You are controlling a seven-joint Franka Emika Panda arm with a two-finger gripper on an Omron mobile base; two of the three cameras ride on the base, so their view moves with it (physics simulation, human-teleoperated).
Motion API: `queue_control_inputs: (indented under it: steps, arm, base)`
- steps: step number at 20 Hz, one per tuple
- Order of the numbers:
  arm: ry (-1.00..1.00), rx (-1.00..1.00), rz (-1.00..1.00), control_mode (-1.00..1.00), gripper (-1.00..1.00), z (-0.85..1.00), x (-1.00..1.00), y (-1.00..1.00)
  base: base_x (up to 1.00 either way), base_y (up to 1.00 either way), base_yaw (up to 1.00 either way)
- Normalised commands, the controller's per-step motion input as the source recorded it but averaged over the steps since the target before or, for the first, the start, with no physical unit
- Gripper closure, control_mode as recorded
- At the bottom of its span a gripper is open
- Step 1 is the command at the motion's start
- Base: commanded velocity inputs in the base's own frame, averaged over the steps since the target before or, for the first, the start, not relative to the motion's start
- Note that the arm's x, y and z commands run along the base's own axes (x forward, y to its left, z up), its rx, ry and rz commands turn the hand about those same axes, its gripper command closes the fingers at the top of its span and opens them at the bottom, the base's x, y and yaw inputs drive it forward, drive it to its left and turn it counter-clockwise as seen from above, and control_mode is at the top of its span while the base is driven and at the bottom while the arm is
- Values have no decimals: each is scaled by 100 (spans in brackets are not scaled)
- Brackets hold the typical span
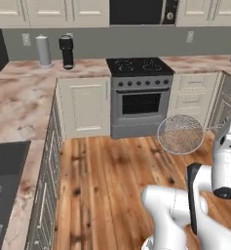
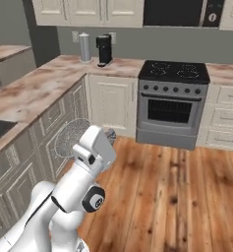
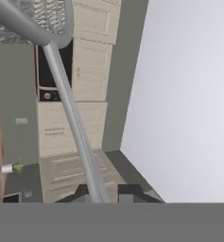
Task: Open the cabinet and setup a tea strainer by placing it in the bowl upright.
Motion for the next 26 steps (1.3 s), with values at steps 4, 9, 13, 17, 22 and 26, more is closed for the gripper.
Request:
queue_control_inputs:
  steps: [4, 9, 13, 17, 22, 26]
  arm:
    - [0, 0, 0, 100, 100, 0, 0, 0]
    - [0, 0, 0, 100, 100, 0, 0, 0]
    - [0, 0, 0, 100, 100, 0, 0, 0]
    - [0, 0, 0, 100, 100, 0, 0, 0]
    - [0, 0, 0, 100, 100, 0, 0, 0]
    - [0, 0, 0, 100, 100, 0, 0, 0]
  base:
    - [100, 0, -27]
    - [100, 0, -28]
    - [100, 0, -29]
    - [100, 0, -31]
    - [100, 0, -33]
    - [100, 0, -35]
